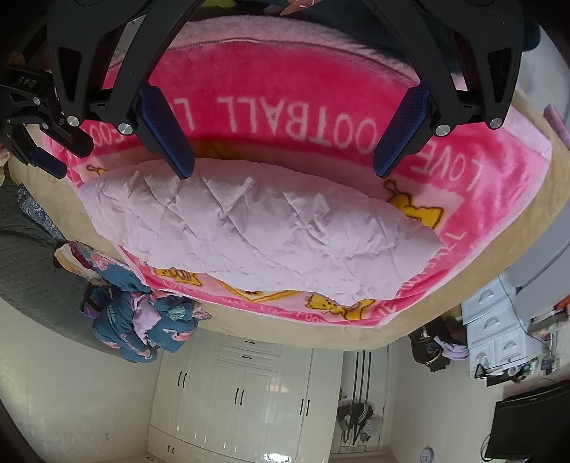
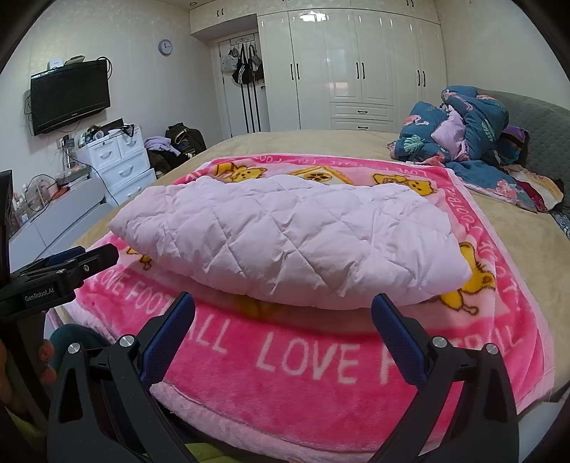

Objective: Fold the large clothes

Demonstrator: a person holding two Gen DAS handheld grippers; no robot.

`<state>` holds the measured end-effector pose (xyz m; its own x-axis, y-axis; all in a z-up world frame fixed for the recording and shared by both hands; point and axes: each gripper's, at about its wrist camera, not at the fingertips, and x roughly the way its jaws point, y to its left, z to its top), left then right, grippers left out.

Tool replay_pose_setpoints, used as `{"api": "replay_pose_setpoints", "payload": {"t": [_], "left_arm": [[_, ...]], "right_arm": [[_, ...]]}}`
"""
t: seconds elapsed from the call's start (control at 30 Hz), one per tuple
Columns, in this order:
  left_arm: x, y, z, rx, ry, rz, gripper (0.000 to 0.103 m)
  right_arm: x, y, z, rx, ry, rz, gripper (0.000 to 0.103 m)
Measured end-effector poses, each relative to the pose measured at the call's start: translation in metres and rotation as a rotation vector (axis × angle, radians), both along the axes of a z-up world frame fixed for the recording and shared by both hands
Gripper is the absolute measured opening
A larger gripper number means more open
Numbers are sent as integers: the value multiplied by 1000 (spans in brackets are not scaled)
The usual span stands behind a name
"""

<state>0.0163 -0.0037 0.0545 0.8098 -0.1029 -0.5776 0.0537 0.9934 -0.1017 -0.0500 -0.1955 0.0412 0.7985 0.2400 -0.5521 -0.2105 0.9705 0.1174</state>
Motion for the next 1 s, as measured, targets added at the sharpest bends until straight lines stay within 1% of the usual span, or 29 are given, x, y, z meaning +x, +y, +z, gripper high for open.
{"api": "replay_pose_setpoints", "payload": {"t": [1.0], "left_arm": [[-1,7,2,2,-2,6,94]], "right_arm": [[0,1,0,0,2,3,99]]}}
